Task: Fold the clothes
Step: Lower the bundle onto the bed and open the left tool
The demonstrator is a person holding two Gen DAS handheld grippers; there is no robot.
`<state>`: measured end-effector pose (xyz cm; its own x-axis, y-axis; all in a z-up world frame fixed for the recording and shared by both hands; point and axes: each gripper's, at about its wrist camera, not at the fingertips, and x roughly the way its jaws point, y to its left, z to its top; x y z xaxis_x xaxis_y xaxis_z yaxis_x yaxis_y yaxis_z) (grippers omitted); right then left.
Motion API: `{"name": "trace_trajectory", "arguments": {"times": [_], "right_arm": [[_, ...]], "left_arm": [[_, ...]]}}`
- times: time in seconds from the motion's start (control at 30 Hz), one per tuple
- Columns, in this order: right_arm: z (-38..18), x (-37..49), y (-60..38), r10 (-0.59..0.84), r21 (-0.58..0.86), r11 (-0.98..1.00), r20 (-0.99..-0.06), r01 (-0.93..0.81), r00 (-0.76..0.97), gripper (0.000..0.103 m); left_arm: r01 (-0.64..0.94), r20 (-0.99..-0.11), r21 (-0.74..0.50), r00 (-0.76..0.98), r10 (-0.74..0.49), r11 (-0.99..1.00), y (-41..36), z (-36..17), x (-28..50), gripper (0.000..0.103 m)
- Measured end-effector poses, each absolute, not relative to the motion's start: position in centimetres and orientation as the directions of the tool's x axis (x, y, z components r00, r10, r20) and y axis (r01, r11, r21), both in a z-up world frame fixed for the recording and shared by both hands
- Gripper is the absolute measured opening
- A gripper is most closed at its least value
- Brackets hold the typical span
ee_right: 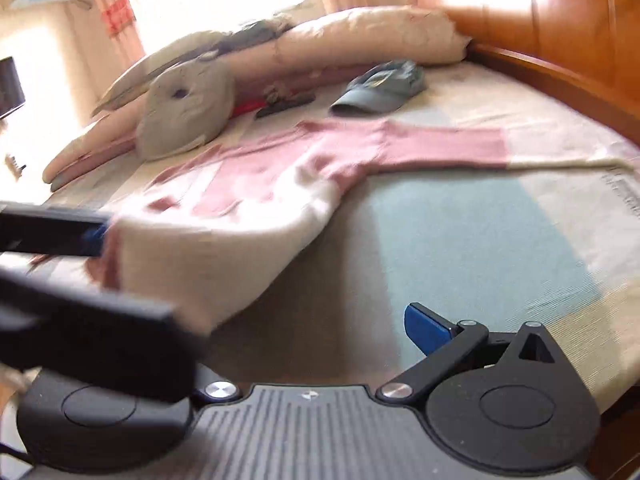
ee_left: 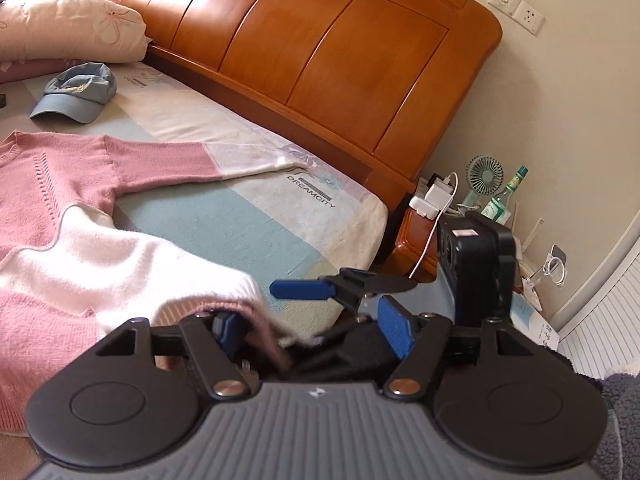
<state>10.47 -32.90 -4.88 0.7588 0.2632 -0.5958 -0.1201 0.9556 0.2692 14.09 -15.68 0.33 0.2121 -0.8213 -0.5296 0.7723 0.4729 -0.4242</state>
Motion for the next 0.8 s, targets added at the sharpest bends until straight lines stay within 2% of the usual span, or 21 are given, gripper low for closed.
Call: {"name": "trace_trajectory", "arguments": {"times": [0.1,0.37,0.53,0.7,0.8], "right_arm": [[-4.8,10.4,-33.7,0.221,0.269,0.960,-0.568,-0.075,0.793,0.103],[-4.7,10.2,-34.8,0.160,0.225,0.974,-0.587,-0.030,0.794,0.103],[-3.3,9.1,-35.5,0.120,0.203,0.979,-0.584,0.000,0.803,0.103],[-1.6,8.2,-34.1,0.127,0.163,0.986,-0.562,-0.041,0.817,0.103],[-0.9,8.3,-32.6,0.147,0.140,0.987,-0.554,-0.083,0.819,0.103]], "left_arm": [[0.777,-0.529,-0.415,0.218,-0.820,0.474,-14.9,0.8,13.7,0.073],[0.764,-0.569,-0.343,0.294,-0.768,0.547,-11.8,1.4,12.8,0.074],[0.700,-0.624,-0.256,0.407,-0.668,0.666,-8.4,0.9,12.8,0.074],[0.601,-0.694,-0.126,0.515,-0.503,0.789,-5.1,-0.6,12.8,0.074],[0.549,-0.706,-0.113,0.542,-0.455,0.828,-3.0,-1.5,13.3,0.074]]}}
